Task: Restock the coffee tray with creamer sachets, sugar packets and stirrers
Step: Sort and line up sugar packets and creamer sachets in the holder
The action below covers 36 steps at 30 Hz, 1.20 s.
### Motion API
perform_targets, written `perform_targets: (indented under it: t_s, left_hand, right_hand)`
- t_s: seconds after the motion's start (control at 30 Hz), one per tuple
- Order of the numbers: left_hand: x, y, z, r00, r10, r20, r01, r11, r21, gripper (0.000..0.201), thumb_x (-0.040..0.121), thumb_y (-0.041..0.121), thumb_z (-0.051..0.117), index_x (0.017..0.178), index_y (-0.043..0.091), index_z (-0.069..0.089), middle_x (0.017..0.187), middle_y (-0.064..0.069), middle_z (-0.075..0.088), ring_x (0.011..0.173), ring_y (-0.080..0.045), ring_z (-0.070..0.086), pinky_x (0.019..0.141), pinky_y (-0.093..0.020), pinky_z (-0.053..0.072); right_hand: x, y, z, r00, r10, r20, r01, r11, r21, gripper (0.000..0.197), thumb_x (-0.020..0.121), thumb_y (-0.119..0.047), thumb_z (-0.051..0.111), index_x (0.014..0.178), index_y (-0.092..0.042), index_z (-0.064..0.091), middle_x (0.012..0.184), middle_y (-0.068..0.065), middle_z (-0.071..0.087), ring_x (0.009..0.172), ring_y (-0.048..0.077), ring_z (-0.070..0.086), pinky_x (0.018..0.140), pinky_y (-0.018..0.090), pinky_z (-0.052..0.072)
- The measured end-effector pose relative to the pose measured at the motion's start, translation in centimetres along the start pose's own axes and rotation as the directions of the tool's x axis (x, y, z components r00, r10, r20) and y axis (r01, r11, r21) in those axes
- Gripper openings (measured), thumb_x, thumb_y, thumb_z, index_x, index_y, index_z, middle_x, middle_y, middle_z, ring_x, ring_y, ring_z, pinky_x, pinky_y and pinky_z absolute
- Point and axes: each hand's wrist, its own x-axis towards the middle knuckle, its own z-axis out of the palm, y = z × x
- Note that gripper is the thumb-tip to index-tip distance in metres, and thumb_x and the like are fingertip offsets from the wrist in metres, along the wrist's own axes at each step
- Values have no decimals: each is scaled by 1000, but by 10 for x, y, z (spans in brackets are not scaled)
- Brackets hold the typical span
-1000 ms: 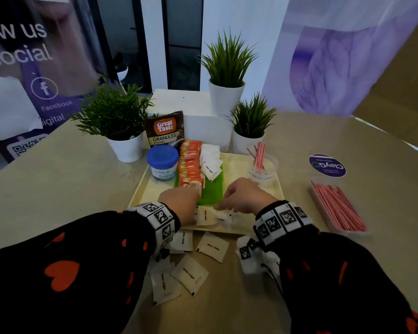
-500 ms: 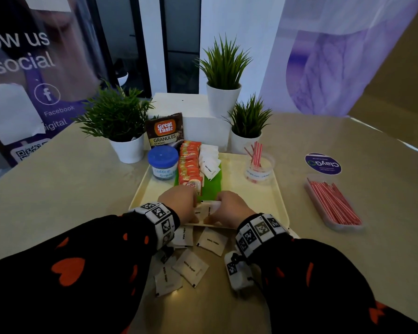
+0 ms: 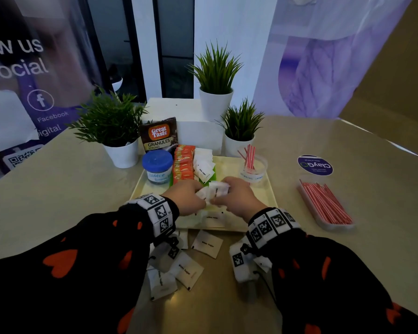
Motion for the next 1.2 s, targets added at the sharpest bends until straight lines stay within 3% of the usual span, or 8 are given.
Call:
perform_targets:
  t_s: [0.13, 0.23, 0.33, 0.57, 0.83, 0.97, 1.07, 1.2]
  left_hand:
    - [10, 1, -4, 995, -89, -52, 76, 972, -222, 21, 87, 20, 68, 108, 21, 66, 102, 0, 67, 92, -19, 66, 76, -36, 60]
    - [17, -2, -8, 983, -120, -139, 74, 952, -297, 15, 91, 27, 69, 105, 22, 67, 98, 3, 68, 92, -17, 65, 87, -40, 57]
    - [23, -6, -11, 974, -162, -161, 101, 937, -333, 17, 101, 27, 55, 105, 15, 66, 91, 1, 64, 86, -17, 61, 82, -35, 52]
    - [29, -14, -17, 973, -210, -91, 158, 905, -396, 32, 102, 15, 52, 133, 10, 58, 125, -12, 63, 115, -33, 62, 95, -51, 54]
    - [29, -29, -15, 948, -241, -207, 126, 883, -452, 16, 96, 34, 64, 88, 21, 68, 96, -5, 69, 81, -20, 62, 66, -30, 50]
    - [23, -33, -17, 944, -247, -219, 121, 876, -466, 25, 95, 36, 64, 81, 17, 68, 81, 0, 66, 69, -13, 60, 56, -21, 42]
    - [20, -37, -18, 940, -255, -228, 132, 886, -444, 26, 95, 39, 64, 86, 17, 72, 83, 2, 69, 71, -9, 60, 56, -21, 40]
    - [20, -42, -16, 942, -263, -210, 148, 884, -443, 20, 96, 37, 63, 96, 20, 74, 90, 6, 68, 80, -4, 60, 61, -19, 41]
  right_hand:
    - [6, -5, -10, 994, 83, -75, -55, 947, 317, 41, 78, -1, 83, 110, -9, 58, 94, 11, 74, 67, 16, 66, 47, 16, 44]
    - [12, -4, -14, 992, 84, -95, -40, 916, 399, 24, 83, -2, 78, 104, -8, 66, 85, 7, 72, 65, 16, 60, 51, 22, 43]
    - [18, 0, -14, 993, 79, -82, -35, 898, 439, 5, 90, -7, 71, 94, -10, 71, 80, 6, 67, 67, 16, 54, 53, 26, 41]
    - [30, 3, -7, 994, 78, -75, -33, 878, 478, 12, 98, -11, 61, 100, -11, 73, 83, 4, 67, 67, 14, 53, 53, 25, 39]
    - [67, 0, 2, 970, 96, -223, -49, 977, 206, 19, 82, -12, 81, 86, -12, 63, 82, 8, 73, 68, 19, 71, 61, 31, 52]
    - [91, 1, 15, 974, 110, -196, -105, 994, 34, 24, 73, -18, 88, 73, -13, 65, 76, 7, 73, 78, 25, 73, 81, 45, 61]
    - [103, -5, 21, 976, 117, -186, -134, 988, -80, 26, 74, -24, 89, 71, -12, 66, 87, 7, 72, 90, 27, 69, 85, 41, 58]
    - [115, -15, 25, 966, 147, -211, -202, 942, -268, 40, 78, -34, 86, 97, -2, 72, 103, 12, 72, 98, 28, 68, 81, 34, 54]
